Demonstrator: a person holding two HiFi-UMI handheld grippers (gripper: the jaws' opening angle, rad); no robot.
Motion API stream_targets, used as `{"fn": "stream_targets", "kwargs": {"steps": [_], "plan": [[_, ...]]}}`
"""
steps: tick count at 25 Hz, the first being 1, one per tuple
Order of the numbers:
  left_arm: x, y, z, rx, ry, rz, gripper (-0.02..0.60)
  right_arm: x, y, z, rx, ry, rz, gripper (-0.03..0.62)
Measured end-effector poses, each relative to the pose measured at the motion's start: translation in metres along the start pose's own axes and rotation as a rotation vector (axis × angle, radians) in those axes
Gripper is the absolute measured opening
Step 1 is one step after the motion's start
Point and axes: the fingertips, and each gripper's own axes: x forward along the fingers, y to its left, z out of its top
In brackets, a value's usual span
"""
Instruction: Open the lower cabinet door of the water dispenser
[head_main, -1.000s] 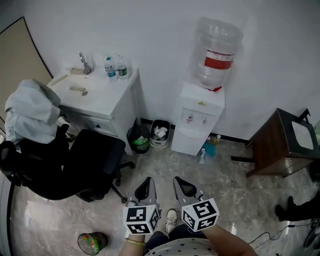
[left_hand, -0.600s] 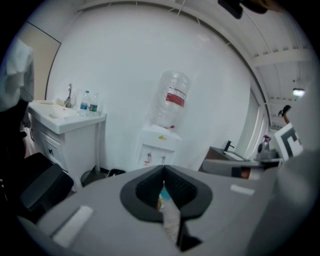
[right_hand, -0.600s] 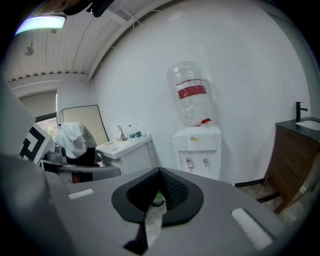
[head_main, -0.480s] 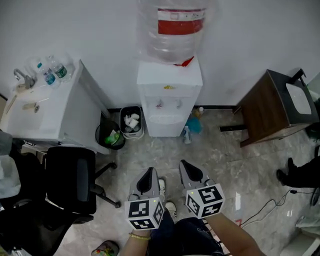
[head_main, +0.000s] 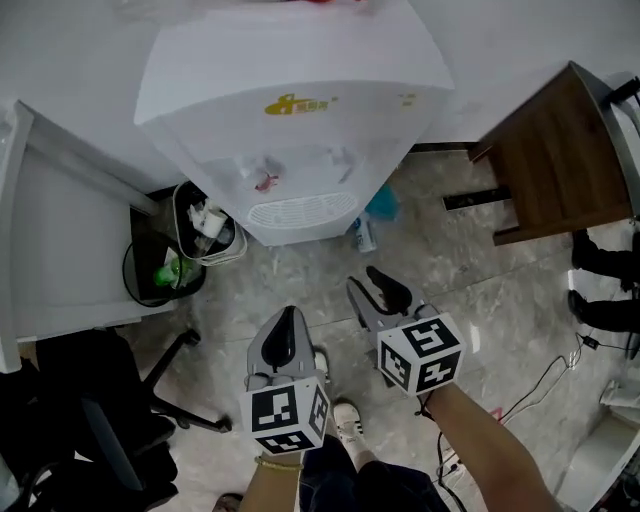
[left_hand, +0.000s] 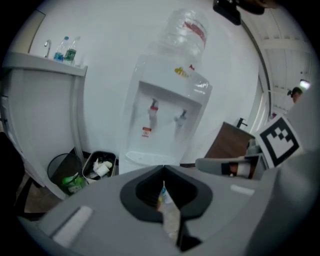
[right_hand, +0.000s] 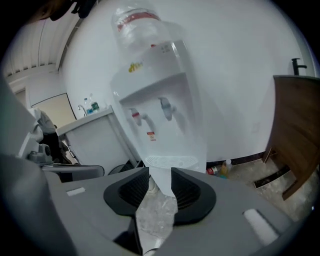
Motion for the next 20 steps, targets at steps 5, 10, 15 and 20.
{"fn": "stream_targets", "kwargs": {"steps": [5, 10, 15, 20], "plan": [[0.07, 0.011, -0.055, 0.048, 0.084, -0.066, 0.006, 0.085, -0.057, -0.047, -0.004, 0.017, -0.038, 0.224], [0.111, 0.02, -0.087, 0.084, 0.141, -0.087, 0.006, 0.151, -0.115, -0.069, -0.1, 0.03, -0.103, 0.282], [0.127, 0.03, -0.102, 0.084, 0.154, -0.102, 0.006, 0.19, -0.146, -0.076, -0.204, 0.054, -0.108, 0.291], [0.123, 0.041, -0.111, 0.078, 0.168, -0.108, 0.006, 0.211, -0.156, -0.08, -0.262, 0.07, -0.092, 0.305]]}}
